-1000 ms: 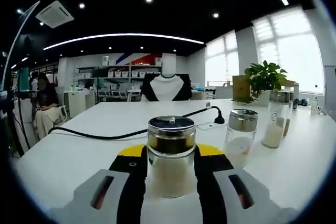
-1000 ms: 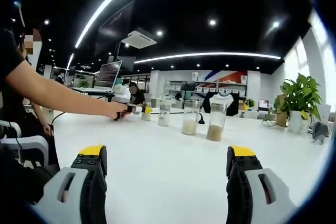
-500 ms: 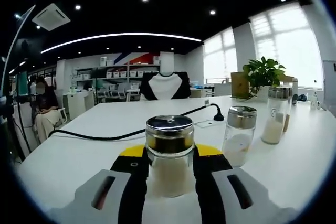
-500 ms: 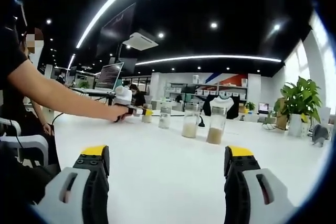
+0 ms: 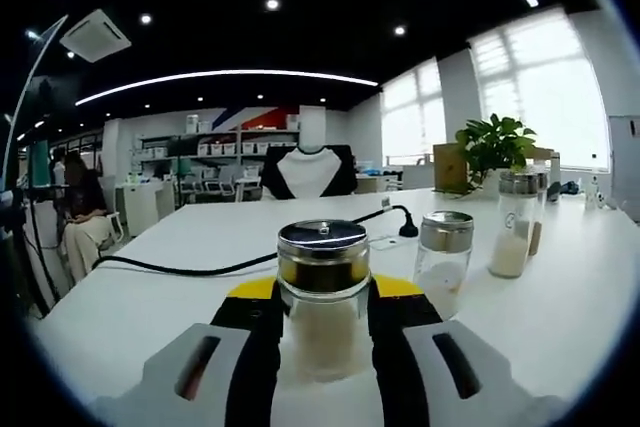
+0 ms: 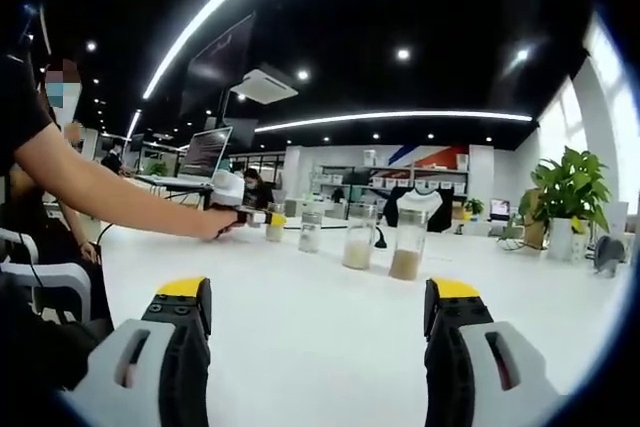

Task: Rotate the seasoning bottle until the label or dispensing opening points toward the visible target arrow and the bottle remains upright within the marked orientation range

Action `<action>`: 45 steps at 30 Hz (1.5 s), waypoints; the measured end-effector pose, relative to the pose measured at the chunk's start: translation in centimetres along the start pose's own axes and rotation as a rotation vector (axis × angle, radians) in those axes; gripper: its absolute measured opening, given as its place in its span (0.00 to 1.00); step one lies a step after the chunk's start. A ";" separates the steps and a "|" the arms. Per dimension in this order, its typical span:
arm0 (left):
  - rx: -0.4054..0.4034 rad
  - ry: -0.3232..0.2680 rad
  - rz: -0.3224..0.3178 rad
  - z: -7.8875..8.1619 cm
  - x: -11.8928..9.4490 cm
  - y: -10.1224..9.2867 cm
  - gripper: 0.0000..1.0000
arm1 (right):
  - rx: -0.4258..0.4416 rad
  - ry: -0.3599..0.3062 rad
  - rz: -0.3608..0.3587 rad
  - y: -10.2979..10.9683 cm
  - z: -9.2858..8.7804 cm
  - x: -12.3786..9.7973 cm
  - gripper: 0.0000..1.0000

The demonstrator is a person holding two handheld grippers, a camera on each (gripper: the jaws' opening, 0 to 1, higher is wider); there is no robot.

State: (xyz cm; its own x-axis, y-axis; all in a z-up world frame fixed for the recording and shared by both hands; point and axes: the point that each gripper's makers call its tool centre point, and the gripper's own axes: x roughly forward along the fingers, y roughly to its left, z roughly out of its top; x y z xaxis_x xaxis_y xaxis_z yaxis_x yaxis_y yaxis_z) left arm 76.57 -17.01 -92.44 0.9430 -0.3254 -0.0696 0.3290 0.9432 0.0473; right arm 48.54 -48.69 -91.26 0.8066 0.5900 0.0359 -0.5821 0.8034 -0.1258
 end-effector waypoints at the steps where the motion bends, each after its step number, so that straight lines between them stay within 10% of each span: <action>1: 0.003 0.001 -0.002 0.0 -0.1 -0.1 0.34 | 0.003 0.000 -0.001 0.0 0.0 0.0 0.89; 45: -0.017 0.003 -0.143 0.9 -9.3 -9.2 0.35 | 0.062 0.050 0.044 3.0 -0.1 1.6 0.99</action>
State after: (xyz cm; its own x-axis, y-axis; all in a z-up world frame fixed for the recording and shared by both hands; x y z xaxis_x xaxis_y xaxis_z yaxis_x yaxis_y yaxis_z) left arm 64.84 -22.75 -91.37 0.8862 -0.4567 -0.0778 0.4593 0.8881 0.0192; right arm 48.10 -45.35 -91.66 0.7833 0.6214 -0.0177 -0.6211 0.7811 -0.0646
